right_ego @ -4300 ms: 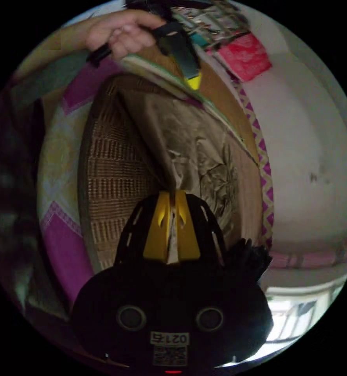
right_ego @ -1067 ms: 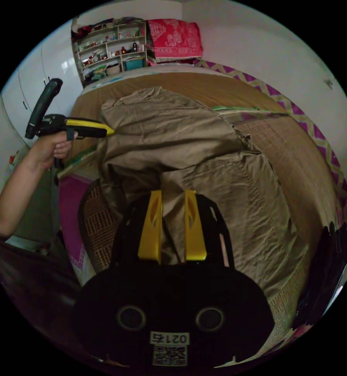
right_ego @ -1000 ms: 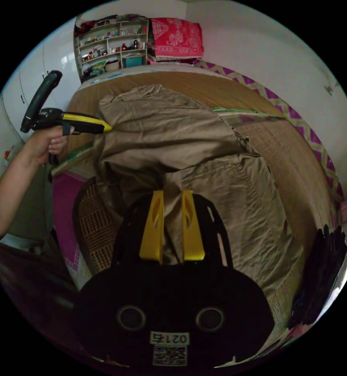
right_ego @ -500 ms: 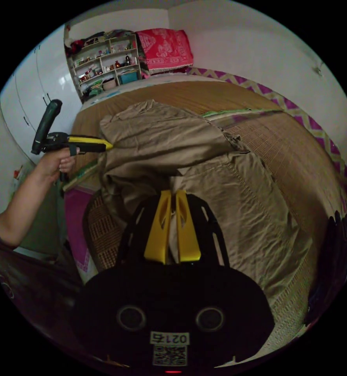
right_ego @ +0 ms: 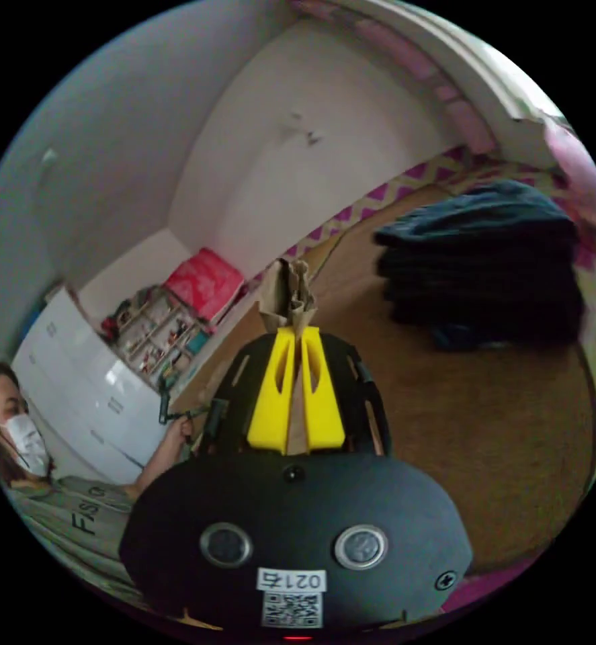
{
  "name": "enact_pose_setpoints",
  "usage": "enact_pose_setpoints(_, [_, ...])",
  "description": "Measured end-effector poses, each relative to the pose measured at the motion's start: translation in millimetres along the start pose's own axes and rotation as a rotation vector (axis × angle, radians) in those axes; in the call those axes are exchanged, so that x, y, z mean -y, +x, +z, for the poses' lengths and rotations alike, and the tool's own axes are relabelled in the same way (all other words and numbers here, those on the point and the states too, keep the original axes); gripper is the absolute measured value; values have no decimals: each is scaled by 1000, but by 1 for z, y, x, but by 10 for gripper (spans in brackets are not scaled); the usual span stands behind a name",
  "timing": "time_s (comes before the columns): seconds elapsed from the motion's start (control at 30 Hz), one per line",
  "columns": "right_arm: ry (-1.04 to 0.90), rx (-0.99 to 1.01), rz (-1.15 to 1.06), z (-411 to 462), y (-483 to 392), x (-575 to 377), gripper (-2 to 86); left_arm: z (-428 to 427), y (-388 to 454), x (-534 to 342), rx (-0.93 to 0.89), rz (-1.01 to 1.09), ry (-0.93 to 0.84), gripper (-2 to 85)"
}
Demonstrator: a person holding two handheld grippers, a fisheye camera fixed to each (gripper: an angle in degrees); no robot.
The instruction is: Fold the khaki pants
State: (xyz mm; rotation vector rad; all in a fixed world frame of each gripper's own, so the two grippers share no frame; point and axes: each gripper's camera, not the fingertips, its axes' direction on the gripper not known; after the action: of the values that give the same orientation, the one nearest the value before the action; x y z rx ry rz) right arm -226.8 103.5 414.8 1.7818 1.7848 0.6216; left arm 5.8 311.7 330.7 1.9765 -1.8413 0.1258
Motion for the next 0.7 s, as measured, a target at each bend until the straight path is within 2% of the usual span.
enact_pose_setpoints(0.07, [50,-110,142,-50,61,-26,0,1,-7,1,-40,-24,-1,-10])
enact_pose_setpoints(0.17, [44,-176,333,-77,134,-65,3,2,-13,2,-76,-51,-1,-9])
enact_pose_setpoints(0.23, [-3,-117,442,-73,170,-87,6,2,-13,3,-89,-57,-2,-9])
enact_pose_setpoints(0.27, [40,-13,499,-74,181,-94,10,2,-12,4,-92,-59,-3,-9])
enact_pose_setpoints(0.3, [54,11,485,-75,181,-93,12,2,-12,4,-93,-59,-3,-9])
enact_pose_setpoints(0.4, [-21,-143,456,-73,166,-81,37,0,-8,5,-108,-60,4,-8])
enact_pose_setpoints(0.5, [69,-350,317,-90,123,-67,61,-27,21,1,-84,71,107,-4])
enact_pose_setpoints(0.53, [62,-422,170,-82,96,-55,63,-43,41,1,-54,147,176,2])
enact_pose_setpoints(0.57, [24,-444,-1,-62,70,-41,66,-55,62,4,-17,230,224,19])
enact_pose_setpoints(0.6, [-7,-452,-82,-49,58,-33,67,-58,73,8,2,269,233,32])
enact_pose_setpoints(0.67, [-160,-524,-371,19,22,-8,73,-53,113,33,52,438,217,98])
enact_pose_setpoints(0.7, [-202,-551,-437,37,16,-3,75,-49,121,40,73,470,212,109])
